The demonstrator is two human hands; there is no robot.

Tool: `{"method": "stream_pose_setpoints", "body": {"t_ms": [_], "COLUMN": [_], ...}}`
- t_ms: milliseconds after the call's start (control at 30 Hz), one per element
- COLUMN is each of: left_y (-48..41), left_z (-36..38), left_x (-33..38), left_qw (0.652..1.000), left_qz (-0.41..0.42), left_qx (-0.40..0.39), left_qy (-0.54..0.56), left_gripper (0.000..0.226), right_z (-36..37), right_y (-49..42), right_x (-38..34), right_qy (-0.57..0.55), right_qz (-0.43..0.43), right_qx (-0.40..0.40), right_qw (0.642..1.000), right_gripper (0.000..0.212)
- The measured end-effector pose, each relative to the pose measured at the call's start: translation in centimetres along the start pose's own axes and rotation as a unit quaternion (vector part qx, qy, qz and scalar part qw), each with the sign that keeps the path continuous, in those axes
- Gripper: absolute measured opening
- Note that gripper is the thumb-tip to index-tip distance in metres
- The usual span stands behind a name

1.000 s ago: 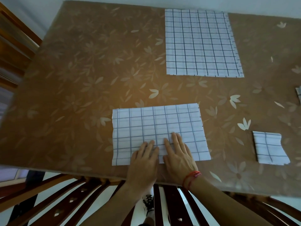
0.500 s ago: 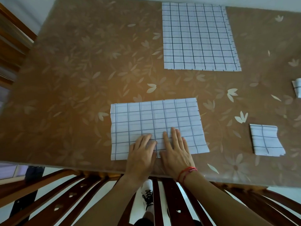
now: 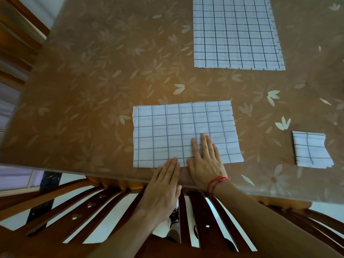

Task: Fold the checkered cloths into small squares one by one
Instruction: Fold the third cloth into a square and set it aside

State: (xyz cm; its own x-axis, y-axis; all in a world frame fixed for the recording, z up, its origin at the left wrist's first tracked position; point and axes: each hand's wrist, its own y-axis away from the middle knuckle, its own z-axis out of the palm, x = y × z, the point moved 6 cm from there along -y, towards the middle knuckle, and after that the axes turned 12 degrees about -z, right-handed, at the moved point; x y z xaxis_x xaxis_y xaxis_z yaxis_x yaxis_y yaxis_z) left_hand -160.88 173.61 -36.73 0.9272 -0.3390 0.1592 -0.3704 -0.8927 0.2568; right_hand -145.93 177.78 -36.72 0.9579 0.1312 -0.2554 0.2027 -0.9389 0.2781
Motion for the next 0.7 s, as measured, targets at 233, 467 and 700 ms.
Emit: {"method": "stream_pose_setpoints", "body": {"t_ms": [233,467,700], "left_y": [1.7,2.9,0.2], "left_z": [-0.8,-1.5,-3.1], "left_x": [-3.5,-5.2,-3.6], "left_qw": [0.992,0.984,0.997], "left_qz": [-0.128,-0.169,-0.074], "left_qx": [0.000,-0.038,0.023], "left_qy": [-0.012,-0.046,-0.016], "left_gripper": [0.069,0.072,0.062], "right_z": [-0.1,-0.1,-0.7], "right_y": [0.0,-0.1,0.3], "right_x": [0.1,0.1,-0.5], "right_qy": [-0.005,-0.016,-0.037], "right_qz": [0.000,0.006,0.006], "right_qx": [-0.007,-0.014,-0.002], "right_qw": [1.000,1.000,0.999], "right_gripper": [0.067,0.067,0.067]}}
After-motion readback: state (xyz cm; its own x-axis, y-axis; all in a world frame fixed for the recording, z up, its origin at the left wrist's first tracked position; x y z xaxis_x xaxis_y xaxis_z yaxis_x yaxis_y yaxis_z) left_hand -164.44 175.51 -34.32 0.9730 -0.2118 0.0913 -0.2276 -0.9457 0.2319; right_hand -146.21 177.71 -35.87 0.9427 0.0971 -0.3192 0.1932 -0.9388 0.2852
